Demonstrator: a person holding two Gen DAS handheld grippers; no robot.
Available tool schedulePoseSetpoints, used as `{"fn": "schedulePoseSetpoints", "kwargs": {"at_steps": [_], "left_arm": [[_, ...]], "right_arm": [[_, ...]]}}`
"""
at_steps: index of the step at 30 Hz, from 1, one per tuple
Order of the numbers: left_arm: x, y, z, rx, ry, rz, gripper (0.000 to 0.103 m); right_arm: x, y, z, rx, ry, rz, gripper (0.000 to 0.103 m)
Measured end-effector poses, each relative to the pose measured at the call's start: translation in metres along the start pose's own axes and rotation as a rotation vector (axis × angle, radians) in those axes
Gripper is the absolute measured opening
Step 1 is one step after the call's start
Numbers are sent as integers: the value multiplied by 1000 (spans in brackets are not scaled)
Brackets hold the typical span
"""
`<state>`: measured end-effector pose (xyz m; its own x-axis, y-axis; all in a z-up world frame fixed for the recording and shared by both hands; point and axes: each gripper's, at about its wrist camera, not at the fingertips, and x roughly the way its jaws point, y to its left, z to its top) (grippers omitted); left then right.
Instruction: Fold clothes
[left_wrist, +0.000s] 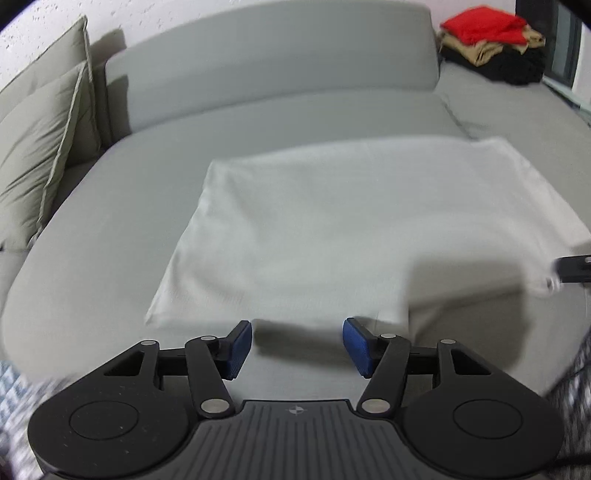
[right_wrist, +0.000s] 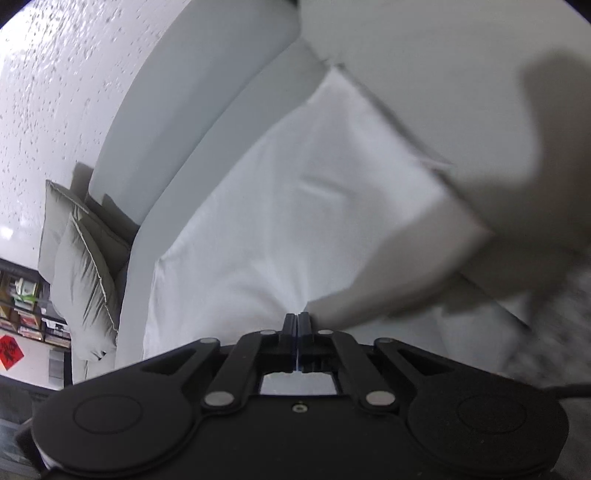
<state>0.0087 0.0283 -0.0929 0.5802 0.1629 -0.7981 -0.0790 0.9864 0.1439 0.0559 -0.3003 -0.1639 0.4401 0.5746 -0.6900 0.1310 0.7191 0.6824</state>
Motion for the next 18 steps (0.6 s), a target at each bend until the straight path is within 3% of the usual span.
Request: {"fn": "schedulePoseSetpoints", "kwargs": {"at_steps": [2, 4, 6, 9, 13, 18], "left_arm": [[-12, 4, 0, -18, -20, -5, 58], [-19, 5, 6, -54, -35, -16, 61], [-20, 1, 11, -66, -44, -21, 63], [-20, -8, 13, -51, -42, -14, 64], [-18, -12, 7, -61, -11, -40, 64], [-14, -11, 1, -64, 5, -31, 64]], "right_arm": [[-16, -5, -3, 33, -45, 29, 31], [-32, -10, -7, 67, -90, 57, 31], [-45, -14, -10, 102, -127, 90, 39], [-37, -17, -15, 163, -115, 164, 47], [-11, -26, -24, 288, -74, 238, 47], [19, -38, -27, 401, -71, 257, 44]]}}
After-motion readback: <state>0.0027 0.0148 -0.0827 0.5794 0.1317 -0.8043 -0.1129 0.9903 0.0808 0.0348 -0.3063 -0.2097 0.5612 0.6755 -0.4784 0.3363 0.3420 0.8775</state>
